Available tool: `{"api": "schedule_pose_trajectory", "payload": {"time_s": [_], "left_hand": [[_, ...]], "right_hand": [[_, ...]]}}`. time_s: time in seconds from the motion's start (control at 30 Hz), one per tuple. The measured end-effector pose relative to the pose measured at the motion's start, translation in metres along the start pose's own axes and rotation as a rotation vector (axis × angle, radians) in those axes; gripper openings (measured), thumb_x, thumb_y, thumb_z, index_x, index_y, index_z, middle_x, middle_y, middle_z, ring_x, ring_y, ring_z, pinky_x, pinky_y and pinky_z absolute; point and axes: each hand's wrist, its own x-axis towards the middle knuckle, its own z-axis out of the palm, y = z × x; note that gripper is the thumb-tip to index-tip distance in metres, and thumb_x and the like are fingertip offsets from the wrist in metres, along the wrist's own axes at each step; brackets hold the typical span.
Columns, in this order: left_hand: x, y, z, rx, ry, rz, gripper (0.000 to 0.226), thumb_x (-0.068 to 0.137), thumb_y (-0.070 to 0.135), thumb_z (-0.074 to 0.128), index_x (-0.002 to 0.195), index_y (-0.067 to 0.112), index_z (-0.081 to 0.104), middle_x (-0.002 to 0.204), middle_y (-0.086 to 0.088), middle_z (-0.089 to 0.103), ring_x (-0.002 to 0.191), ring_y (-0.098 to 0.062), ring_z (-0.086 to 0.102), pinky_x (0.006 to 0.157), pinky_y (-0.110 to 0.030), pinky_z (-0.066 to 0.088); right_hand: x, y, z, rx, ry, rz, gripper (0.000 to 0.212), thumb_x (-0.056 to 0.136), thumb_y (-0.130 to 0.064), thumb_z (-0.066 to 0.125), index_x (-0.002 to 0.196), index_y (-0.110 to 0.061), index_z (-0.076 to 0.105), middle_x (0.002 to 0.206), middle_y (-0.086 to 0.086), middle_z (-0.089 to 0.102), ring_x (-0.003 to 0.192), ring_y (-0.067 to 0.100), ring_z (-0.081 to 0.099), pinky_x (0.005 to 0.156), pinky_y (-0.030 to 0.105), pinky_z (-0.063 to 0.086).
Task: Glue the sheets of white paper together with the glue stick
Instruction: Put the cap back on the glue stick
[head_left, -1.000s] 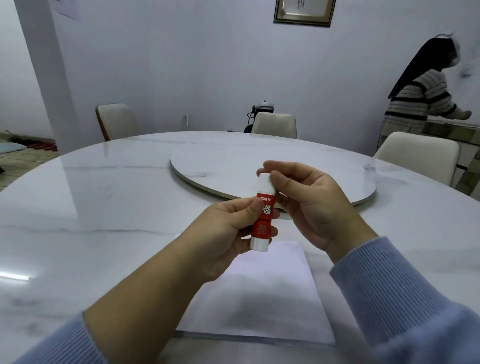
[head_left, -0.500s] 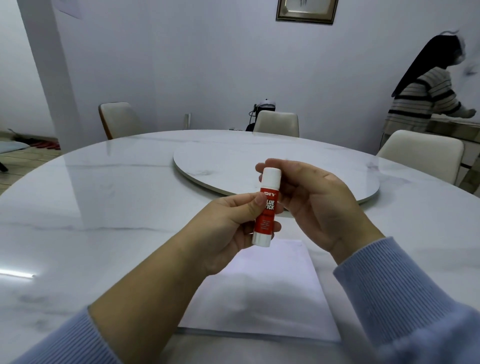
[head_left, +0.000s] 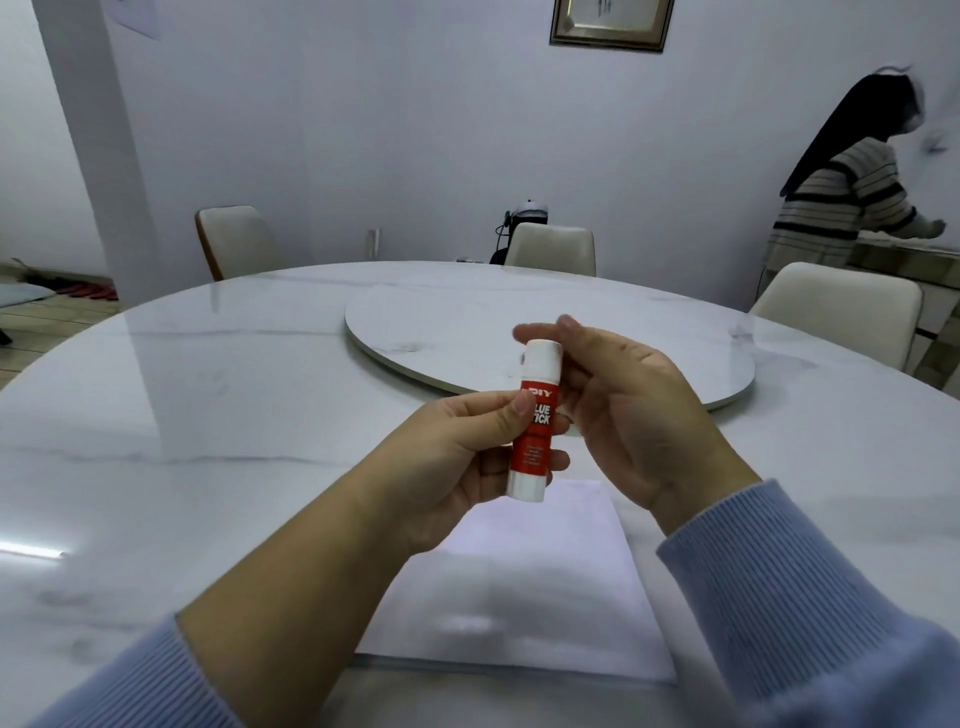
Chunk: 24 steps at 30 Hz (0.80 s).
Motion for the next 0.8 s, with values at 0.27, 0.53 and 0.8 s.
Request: {"api": "schedule_pose_trajectory", "payload": {"time_s": [0.27,0.53,0.8], "left_hand": [[-0.0005,-0.0016,0.0008,0.017,-0.012,-0.016,0.03,0.072,0.027,0.059,0.093,0.009,0.071,0.086,-0.004,0.076,0.074,-0.021,0.072,0.065,-0.028,0.059],[-0.0014,0.0014,0.0007,-0.019,-0.014,-0.015,0.034,0.071,0.027,0.058,0.096,0.007,0.07,0.088,-0.006,0.075,0.071,-0.022,0.072,0.064,-0.03,0.06],[-0.0017,0.0016,0.0009,-0.041,-0.035,-0.016,0.028,0.069,0.026,0.059,0.087,0.009,0.072,0.083,-0.006,0.075,0.067,-0.021,0.072,0.063,-0.03,0.06]], "right_hand": [[-0.0015,0.0016,-0.0015,-0.055,-0.044,0.004,0.023,0.064,-0.027,0.067,0.084,-0.016,0.069,0.078,-0.002,0.069,0.079,0.015,0.066,0.07,0.031,0.058],[-0.0008,0.005,-0.0047,-0.025,-0.107,0.01,0.026,0.07,-0.024,0.065,0.095,-0.02,0.073,0.092,0.008,0.067,0.086,0.019,0.064,0.084,0.04,0.053],[-0.0006,0.0017,-0.0062,0.05,-0.082,0.002,0.03,0.069,-0.023,0.064,0.098,-0.016,0.07,0.086,0.003,0.073,0.085,0.017,0.069,0.084,0.036,0.055]]}}
